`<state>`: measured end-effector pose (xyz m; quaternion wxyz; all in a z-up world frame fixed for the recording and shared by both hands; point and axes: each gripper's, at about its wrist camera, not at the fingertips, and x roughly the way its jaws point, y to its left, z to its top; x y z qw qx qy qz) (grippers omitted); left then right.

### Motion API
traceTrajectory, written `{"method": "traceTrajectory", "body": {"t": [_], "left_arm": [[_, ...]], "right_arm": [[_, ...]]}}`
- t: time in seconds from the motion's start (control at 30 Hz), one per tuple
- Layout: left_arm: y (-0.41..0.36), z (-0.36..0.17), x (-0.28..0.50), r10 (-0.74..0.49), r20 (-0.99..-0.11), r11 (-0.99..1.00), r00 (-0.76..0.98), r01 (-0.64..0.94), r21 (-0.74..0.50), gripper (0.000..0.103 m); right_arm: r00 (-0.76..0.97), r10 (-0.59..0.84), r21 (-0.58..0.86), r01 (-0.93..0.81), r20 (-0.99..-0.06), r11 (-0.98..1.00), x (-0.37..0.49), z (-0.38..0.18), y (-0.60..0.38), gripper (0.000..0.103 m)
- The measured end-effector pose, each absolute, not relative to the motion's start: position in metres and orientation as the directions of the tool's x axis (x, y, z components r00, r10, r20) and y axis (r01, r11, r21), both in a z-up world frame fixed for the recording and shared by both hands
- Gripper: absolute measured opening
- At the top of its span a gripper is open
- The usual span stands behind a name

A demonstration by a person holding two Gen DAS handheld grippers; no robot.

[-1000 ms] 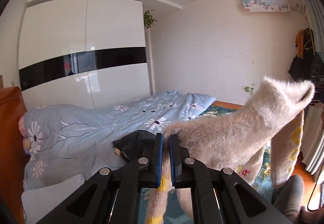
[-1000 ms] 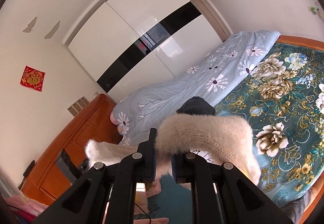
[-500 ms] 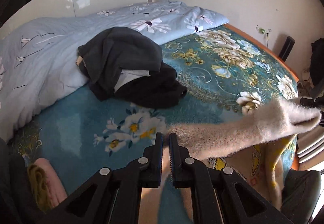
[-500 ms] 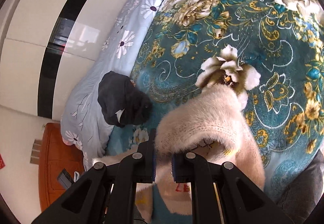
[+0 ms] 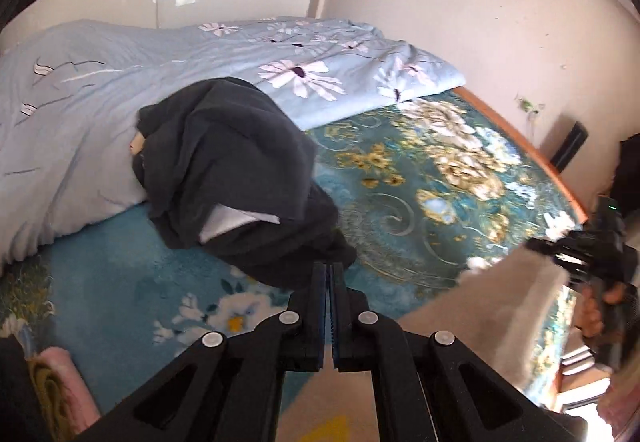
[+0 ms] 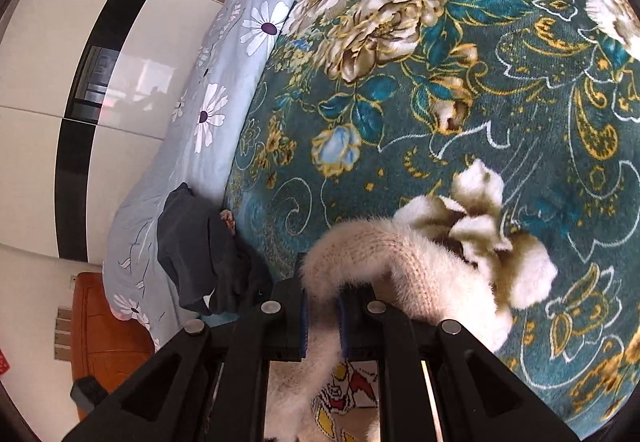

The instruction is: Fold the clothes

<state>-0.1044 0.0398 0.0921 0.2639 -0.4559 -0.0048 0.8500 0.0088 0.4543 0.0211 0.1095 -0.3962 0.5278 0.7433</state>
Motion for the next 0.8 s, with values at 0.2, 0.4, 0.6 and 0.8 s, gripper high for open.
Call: {"method": "traceTrajectory", "body": {"t": [0.2, 0.4, 0.6, 0.8], "left_arm": [[0.064, 0.066, -0.033, 0.491, -0.841, -0.751, -0.229, -0.6, -0.275, 0.003], [0.106, 0.024, 0.008, 0.304, -0.912, -0.68, -0.274, -0.733, -0.007, 0.005], [0.121, 0.003, 0.026, 0.206, -0.901, -0.56, -0.383, -0.801, 0.212, 0.049], [0.124, -0.008, 0.034, 0.187, -0.87, -0.475, -0.456, -0.817, 0.326, 0.066]], "right_arm": [[-0.665, -0.283, 0.709, -0.549, -0.691, -0.442, -0.003, 0.008, 0.455, 0.013], [-0.709, -0.321, 0.759, -0.468, -0.628, -0.452, 0.024, 0.022, 0.45, 0.054], [-0.775, -0.248, 0.764, -0.414, -0.581, -0.495, 0.087, 0.047, 0.427, 0.067], [-0.796, -0.169, 0.792, -0.507, -0.582, -0.341, 0.134, -0.001, 0.428, 0.067]]}}
